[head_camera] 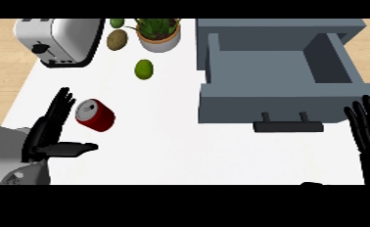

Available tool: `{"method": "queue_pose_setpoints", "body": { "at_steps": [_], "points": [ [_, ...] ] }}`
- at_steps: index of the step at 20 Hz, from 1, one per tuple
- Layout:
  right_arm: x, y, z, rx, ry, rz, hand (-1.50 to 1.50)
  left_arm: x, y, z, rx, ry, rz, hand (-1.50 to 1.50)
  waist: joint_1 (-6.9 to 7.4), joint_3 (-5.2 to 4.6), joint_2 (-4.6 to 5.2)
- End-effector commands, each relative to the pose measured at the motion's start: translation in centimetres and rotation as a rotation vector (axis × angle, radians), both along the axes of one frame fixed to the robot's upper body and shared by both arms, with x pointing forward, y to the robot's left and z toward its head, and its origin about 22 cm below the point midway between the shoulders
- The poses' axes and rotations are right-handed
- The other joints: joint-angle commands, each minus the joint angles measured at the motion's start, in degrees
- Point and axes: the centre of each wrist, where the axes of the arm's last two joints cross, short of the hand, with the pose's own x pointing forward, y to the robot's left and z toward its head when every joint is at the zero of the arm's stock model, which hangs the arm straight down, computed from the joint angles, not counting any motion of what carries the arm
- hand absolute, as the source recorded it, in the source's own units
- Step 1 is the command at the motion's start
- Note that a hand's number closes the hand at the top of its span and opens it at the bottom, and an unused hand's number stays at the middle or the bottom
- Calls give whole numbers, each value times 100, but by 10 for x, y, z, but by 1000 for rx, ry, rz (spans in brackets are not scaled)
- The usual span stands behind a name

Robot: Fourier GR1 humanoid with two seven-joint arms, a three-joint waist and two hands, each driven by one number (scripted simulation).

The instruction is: Pick up the can, place it into the drawer and close the drawer

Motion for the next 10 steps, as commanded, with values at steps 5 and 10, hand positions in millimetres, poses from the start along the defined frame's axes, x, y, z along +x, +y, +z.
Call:
{"method": "queue_pose_setpoints", "body": {
  "at_steps": [5,10],
  "points": [
    [3,2,6,-22,-16,16,-150,-4,13,-27,-25,29,46,-150,-10,-1,5],
    [9,15,18,-5,-8,2,-150,8,8,-15,-26,12,4,-150,9,1,0]
  ]
}}
